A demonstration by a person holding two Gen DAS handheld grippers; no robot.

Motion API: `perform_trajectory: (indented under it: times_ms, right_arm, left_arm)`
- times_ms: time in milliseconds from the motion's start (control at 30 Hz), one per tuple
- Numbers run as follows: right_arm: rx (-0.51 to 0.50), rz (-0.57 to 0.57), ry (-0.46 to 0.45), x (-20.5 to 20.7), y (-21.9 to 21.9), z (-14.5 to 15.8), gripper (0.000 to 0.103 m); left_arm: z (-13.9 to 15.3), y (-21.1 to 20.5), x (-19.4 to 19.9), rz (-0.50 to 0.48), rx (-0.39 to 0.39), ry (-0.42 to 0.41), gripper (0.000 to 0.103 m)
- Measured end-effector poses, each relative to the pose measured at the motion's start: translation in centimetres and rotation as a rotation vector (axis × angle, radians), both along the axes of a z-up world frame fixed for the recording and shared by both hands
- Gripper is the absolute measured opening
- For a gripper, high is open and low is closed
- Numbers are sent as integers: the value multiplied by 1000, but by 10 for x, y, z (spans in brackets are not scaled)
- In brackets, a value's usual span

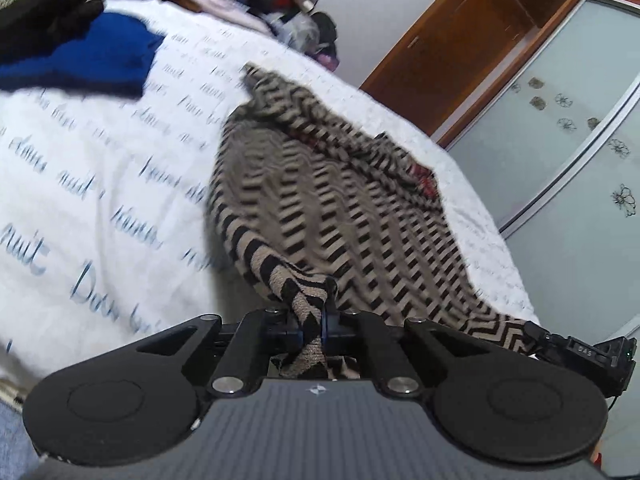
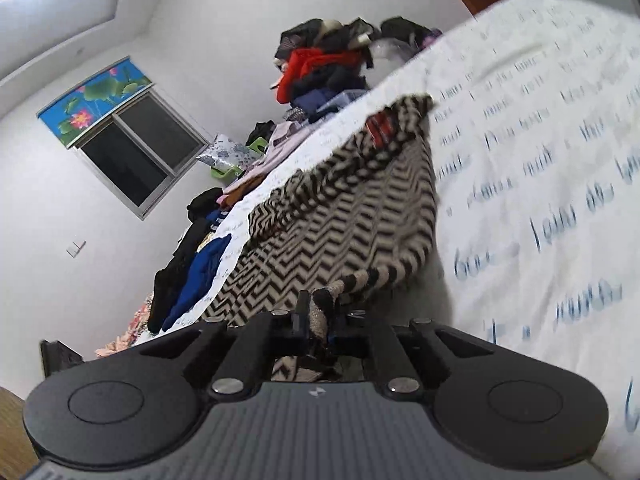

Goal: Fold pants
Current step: 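Grasp the dress hem with the right gripper while the left gripper grasps it too, then lift the hem with both grippers and fold it toward the collar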

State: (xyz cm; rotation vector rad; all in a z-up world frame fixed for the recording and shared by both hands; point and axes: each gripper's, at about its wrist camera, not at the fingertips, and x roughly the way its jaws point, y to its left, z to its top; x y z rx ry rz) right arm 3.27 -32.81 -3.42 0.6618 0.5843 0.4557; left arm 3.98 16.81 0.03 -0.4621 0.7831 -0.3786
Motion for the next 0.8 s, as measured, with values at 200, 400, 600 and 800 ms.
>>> perform_trajectory:
  times_ms: [200,400,600,800]
  right_arm:
    - [-62,-13,-79,26,1,25,7]
    - [-109,-23,-139,72,2,52,7]
    - [-138,-62,-165,124,-2,69,7]
    - [-144,-99,-147,179,-5,72,7]
  left_arm:
    - [37,-21,17,-19,-1,-77,8]
    - [69,-25,56,16,-31,-139,8]
    - [88,-25,112,62,-29,-162,8]
    - [92,-28,166,91,-16,-159,8]
